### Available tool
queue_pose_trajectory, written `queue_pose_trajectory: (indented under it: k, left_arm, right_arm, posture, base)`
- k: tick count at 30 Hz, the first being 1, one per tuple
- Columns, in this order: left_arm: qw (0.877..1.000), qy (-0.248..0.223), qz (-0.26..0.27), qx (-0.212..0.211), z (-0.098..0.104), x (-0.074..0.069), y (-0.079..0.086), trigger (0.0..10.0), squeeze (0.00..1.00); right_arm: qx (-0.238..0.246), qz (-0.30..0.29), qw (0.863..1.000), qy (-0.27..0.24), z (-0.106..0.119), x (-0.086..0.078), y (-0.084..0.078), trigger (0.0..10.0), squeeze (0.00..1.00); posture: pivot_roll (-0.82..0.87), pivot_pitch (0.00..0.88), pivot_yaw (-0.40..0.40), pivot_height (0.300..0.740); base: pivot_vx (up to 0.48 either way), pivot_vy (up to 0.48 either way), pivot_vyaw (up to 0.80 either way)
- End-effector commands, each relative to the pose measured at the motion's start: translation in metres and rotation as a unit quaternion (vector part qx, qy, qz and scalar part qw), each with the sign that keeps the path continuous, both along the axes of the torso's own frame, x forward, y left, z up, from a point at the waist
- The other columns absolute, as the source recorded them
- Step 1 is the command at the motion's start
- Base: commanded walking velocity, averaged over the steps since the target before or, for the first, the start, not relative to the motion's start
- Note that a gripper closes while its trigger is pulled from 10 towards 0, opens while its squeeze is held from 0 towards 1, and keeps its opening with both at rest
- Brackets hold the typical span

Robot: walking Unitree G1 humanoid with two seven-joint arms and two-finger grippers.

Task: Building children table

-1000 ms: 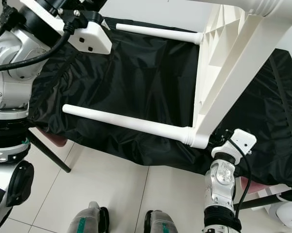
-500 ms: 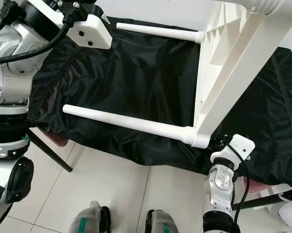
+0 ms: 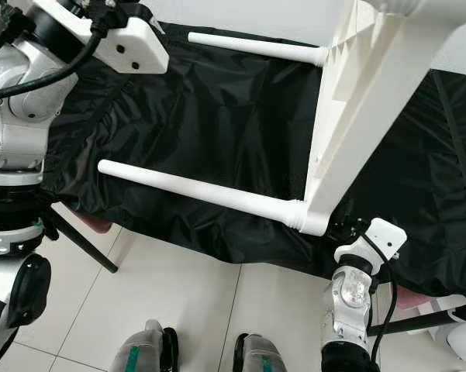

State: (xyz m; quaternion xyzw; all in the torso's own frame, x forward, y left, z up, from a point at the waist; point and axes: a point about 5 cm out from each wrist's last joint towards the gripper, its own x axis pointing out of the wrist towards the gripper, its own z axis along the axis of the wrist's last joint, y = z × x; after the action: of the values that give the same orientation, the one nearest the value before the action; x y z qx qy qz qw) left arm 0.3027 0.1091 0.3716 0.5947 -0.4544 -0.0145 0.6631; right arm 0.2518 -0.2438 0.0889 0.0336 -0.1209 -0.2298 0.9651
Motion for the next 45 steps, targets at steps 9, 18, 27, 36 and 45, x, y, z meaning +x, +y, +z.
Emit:
queue_pose_trajectory:
  k: [9,18,27,36,45]
  left_arm:
    - [0.982,-0.003,0.028,-0.189,0.022,0.008,0.038,10.0,0.0]
    - [0.966,0.031,0.061,-0.25,0.026,0.016,0.063,10.0,0.0]
    - [0.951,0.079,0.084,-0.286,0.016,0.028,0.077,10.0,0.0]
    - [0.94,0.121,0.098,-0.305,0.001,0.037,0.084,10.0,0.0]
    - [0.907,0.198,0.105,-0.357,-0.018,0.049,0.1,10.0,0.0]
  right_arm:
    - [0.017,0.062,0.997,0.034,-0.017,-0.006,0.017,10.0,0.0]
    - [0.006,0.125,0.991,0.042,-0.014,-0.001,0.025,10.0,0.0]
    - [-0.001,0.21,0.977,0.034,-0.003,0.014,0.044,10.0,0.0]
    - [0.01,0.245,0.969,0.025,0.003,0.024,0.056,10.0,0.0]
    - [0.017,0.272,0.962,0.032,0.0,0.024,0.063,10.0,0.0]
  posture:
    - [0.1,0.109,0.012,0.74]
    - [0.11,0.079,-0.002,0.74]
    - [0.11,0.064,0.0,0.74]
    - [0.12,0.055,0.0,0.74]
    - [0.13,0.048,-0.006,0.74]
  base:
    - [0.0,0.0,0.0]
    - [0.0,0.0,0.0]
    - [0.0,0.0,0.0]
    - [0.0,0.0,0.0]
    - [0.0,0.0,0.0]
